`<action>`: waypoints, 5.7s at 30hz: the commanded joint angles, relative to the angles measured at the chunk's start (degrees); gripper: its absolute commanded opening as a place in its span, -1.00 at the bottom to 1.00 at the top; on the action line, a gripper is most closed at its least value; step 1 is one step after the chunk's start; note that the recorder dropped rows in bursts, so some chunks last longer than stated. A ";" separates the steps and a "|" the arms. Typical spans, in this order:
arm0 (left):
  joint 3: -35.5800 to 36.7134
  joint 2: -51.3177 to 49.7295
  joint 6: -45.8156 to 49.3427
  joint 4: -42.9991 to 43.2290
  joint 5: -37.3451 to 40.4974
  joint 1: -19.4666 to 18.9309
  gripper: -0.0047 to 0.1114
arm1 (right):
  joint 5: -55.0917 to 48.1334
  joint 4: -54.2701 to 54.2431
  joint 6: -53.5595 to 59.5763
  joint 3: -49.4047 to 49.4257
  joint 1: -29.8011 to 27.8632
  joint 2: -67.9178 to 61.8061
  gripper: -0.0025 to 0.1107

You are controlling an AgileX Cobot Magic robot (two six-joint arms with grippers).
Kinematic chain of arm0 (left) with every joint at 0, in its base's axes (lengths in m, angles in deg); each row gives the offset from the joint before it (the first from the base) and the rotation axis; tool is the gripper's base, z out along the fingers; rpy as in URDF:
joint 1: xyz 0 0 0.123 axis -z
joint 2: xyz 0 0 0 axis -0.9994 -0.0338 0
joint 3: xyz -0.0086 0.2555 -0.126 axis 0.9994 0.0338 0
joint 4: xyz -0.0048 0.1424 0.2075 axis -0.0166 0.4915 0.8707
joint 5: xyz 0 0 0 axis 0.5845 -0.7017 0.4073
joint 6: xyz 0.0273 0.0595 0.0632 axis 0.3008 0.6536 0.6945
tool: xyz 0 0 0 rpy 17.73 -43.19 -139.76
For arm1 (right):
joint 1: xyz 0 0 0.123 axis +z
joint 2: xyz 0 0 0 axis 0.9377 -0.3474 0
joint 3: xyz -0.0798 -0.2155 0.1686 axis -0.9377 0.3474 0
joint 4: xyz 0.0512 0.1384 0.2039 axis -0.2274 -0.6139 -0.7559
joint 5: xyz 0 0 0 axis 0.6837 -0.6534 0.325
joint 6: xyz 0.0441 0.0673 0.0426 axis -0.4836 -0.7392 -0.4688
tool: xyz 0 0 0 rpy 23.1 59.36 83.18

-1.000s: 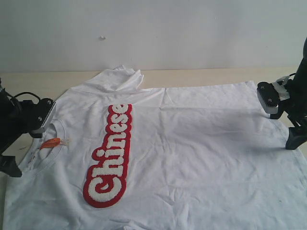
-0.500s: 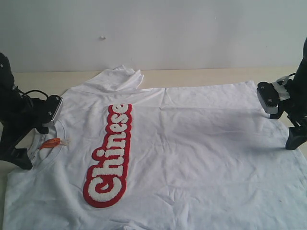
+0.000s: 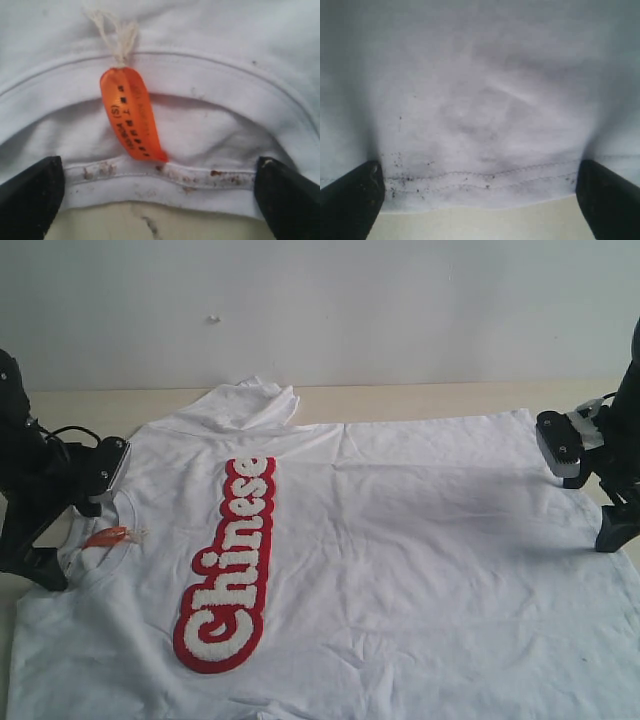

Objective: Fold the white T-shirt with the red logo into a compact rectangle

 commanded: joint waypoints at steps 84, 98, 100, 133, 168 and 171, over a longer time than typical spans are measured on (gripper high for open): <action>0.84 -3.75 -0.32 2.08 4.90 -0.19 -0.92 | 0.71 -1.11 0.80 0.44 -0.06 -1.33 0.88; 0.84 -3.75 -0.32 2.08 4.90 -0.19 -0.92 | 0.71 -1.11 0.80 0.44 -0.06 -1.33 0.88; 0.84 -3.75 -0.32 2.08 4.90 -0.19 -0.92 | 0.71 -1.11 0.80 0.44 -0.06 -1.33 0.88; 0.84 -3.75 -0.32 1.96 4.89 -0.19 -0.92 | 4.34 -2.40 1.09 0.44 -0.06 -1.82 0.88; 0.84 -3.75 -0.32 1.96 4.89 -0.19 -0.92 | 2.04 -2.41 -15.52 0.44 -0.06 -1.89 -0.96; 0.84 -3.75 -0.32 1.96 4.89 -0.19 -0.92 | -0.05 -2.79 -15.92 0.44 -0.06 -1.16 -0.96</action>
